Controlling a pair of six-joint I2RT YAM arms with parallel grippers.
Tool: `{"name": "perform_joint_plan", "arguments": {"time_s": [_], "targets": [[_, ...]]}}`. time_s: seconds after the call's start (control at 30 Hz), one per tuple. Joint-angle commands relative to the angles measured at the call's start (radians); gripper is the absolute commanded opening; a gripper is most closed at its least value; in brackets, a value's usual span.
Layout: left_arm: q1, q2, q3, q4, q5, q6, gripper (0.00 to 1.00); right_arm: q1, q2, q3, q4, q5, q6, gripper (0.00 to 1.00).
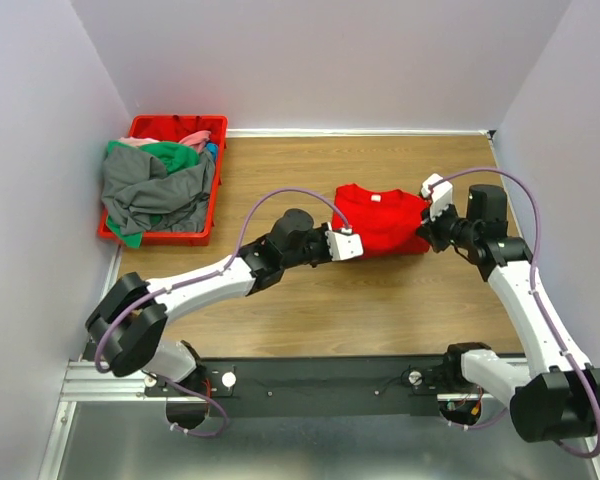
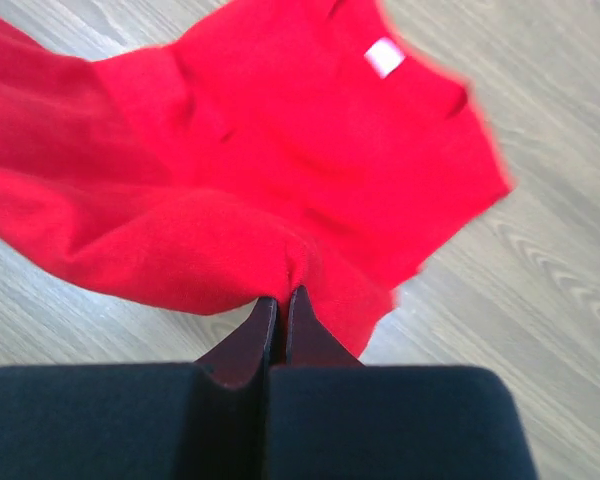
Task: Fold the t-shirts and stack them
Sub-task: Fold the tshirt
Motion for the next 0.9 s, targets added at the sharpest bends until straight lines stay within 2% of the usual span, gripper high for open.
{"name": "perform_joint_plan", "arguments": {"time_s": [0.0,0.17,0.27,0.5,0.87], "targets": [[0.0,-0.06,0.003,-0.011,-0.004,-0.007,0.0,0.001,0.016,0.027,-0.041,0.045,-0.022,0.0],[0.014,-0.002,0.092,-0.025,-0.023,0.062,0.0,-0.003,0.14,0.09,-0.008,0.078,-0.013,0.0],[0.053,0.102,0.164,-0.024,-0.019,0.082,0.0,-0.006,0.209,0.124,0.048,0.107,0.008,0.01],[0.142,0.258,0.338,0.065,-0.006,0.134,0.0,-0.042,0.309,0.185,0.123,0.141,0.044,0.0],[0.231,0.515,0.563,0.139,-0.004,0.12,0.0,-0.065,0.51,0.287,0.193,0.161,0.105,0.01]]}}
